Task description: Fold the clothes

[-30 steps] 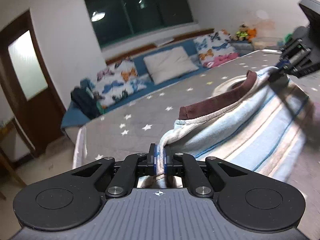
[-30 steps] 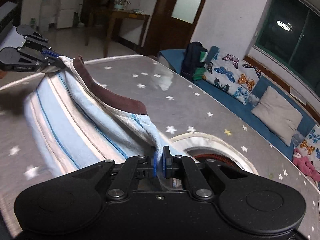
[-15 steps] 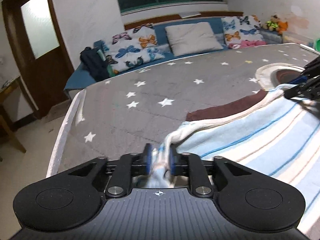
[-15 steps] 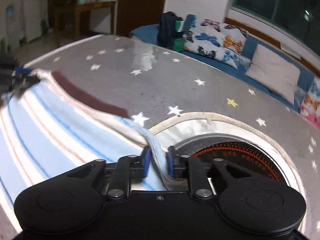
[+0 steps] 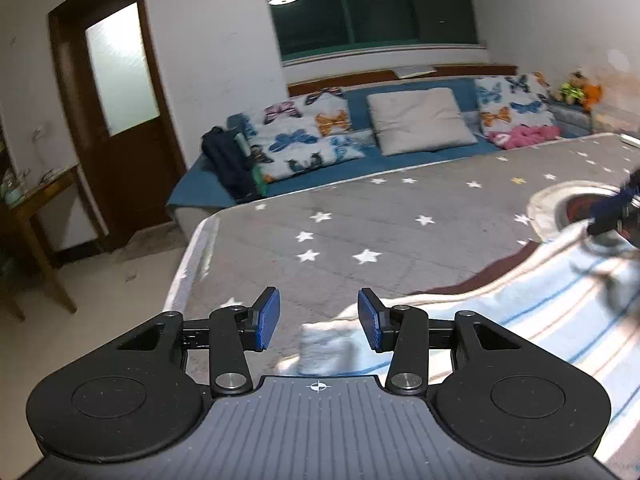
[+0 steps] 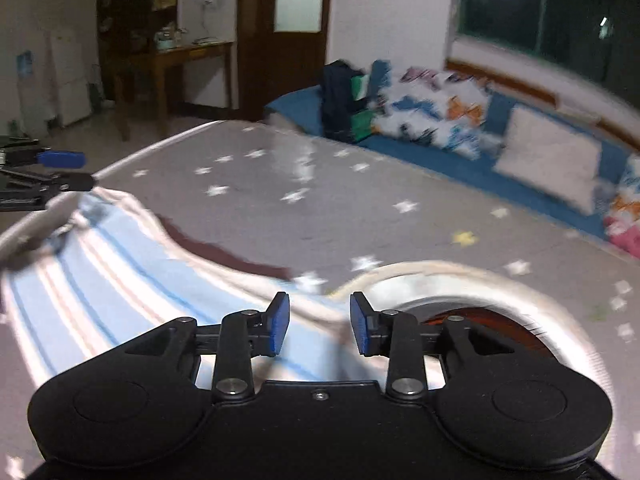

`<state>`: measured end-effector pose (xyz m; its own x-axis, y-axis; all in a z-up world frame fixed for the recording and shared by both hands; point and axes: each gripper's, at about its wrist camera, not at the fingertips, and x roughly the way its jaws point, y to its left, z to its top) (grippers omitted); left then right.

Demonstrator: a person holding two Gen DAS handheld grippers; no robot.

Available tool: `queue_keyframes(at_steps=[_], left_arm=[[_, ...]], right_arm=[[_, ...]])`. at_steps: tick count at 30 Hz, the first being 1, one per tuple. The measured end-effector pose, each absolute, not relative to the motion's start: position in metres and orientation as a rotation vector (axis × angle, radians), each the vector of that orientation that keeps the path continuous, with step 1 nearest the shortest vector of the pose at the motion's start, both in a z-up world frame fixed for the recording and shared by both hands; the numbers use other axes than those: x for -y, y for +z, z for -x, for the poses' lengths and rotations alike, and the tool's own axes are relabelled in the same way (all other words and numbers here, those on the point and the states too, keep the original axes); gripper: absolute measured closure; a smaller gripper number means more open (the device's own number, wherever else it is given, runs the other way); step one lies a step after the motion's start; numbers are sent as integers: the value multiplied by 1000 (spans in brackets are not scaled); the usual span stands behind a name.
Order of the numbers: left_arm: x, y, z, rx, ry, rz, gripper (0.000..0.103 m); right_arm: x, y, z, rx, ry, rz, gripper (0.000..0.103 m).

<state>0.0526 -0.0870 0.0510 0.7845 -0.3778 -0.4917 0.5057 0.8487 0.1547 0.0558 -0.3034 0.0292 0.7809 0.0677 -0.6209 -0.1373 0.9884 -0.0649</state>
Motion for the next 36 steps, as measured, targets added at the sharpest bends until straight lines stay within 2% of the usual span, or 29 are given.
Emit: queue_keyframes(at_steps=[6, 12, 16, 26, 36], left_arm=[[98, 45, -39, -502, -606, -261, 62], [130, 12, -47, -579, -619, -297, 62], [123, -1, -58, -614, -609, -230, 57], [91, 20, -24, -536, -564, -239, 57], [58, 16, -3, -572, -478, -203, 57]], right_arm=[[299, 6, -81, -711, 99, 96, 67], [306, 14, -78, -695, 79, 57, 67], [310, 18, -66, -690, 65, 43, 67], [324, 19, -19, -680, 21, 29, 67], [338, 20, 28, -670, -22, 15, 67]])
